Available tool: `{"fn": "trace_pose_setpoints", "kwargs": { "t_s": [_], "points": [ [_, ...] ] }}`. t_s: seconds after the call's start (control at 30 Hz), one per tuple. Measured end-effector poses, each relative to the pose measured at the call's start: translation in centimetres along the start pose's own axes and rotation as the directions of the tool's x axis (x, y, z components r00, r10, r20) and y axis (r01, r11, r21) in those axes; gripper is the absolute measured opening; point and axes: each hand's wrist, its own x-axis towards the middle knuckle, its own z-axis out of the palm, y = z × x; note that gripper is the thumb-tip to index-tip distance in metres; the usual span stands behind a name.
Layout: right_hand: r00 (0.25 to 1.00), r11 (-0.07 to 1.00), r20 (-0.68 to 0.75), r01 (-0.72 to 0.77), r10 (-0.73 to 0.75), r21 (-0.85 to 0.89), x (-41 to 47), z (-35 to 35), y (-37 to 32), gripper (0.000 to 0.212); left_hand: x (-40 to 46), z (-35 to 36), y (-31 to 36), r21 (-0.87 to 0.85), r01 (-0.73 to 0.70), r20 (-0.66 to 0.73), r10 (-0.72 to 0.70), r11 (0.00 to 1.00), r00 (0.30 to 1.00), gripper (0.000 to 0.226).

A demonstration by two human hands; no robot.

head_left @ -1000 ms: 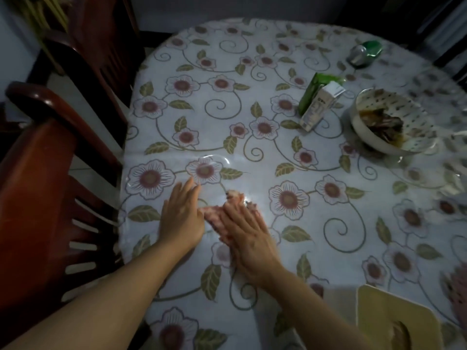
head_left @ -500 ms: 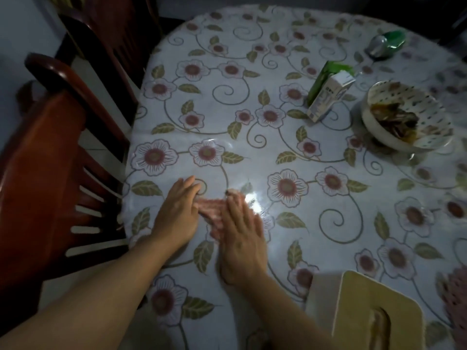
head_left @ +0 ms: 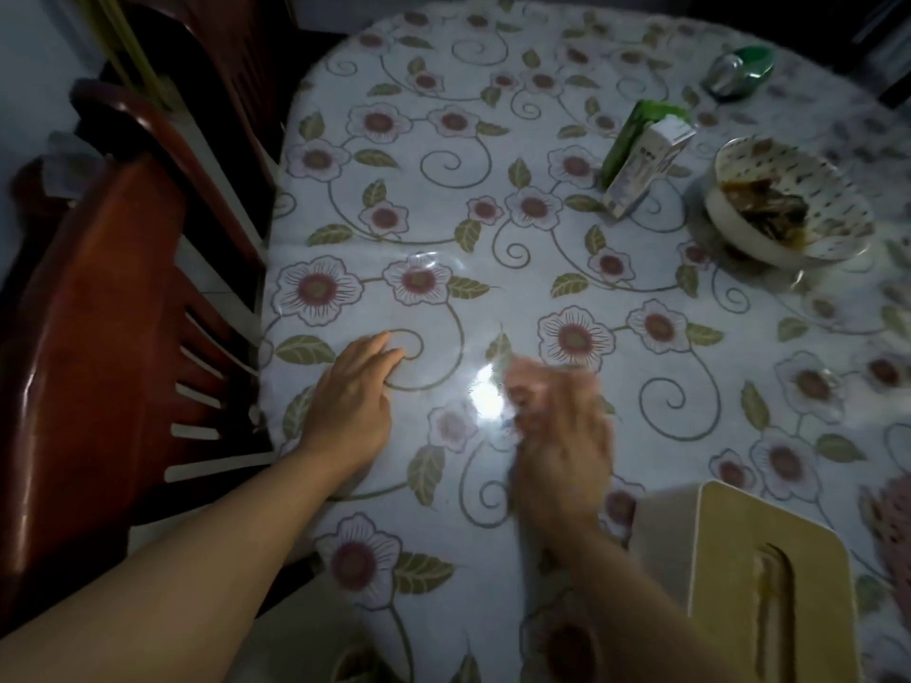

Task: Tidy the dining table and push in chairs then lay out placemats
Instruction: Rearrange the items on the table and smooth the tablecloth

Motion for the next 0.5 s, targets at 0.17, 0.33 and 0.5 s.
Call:
{"fn": "trace_pose_setpoints", "kwargs": {
  "t_s": [0.17,0.33,0.5],
  "points": [
    [0.94,0.943,-0.087,-0.326,0.331,0.072,2.7,-1.2,-2.5,0.067,0.4,-0.2,-0.7,0.055,0.025,-0.14,-0.017,0.998,0.99,0.046],
    [0.916,0.913,0.025,0.397,-0.401,0.096,-3.4,1.4,-7.3,0.058,1.3,-0.9,-1.5,0.131,0.008,-0.183,0.016,0.991,0.983,0.047],
    [0.996,0.995,0.028,-0.088,0.089,-0.043,10.3,-0.9,-1.2,0.059,4.4,-1.4,-2.7,0.045,0.102,-0.272,-0.086,0.994,0.958,0.052]
  ]
}}
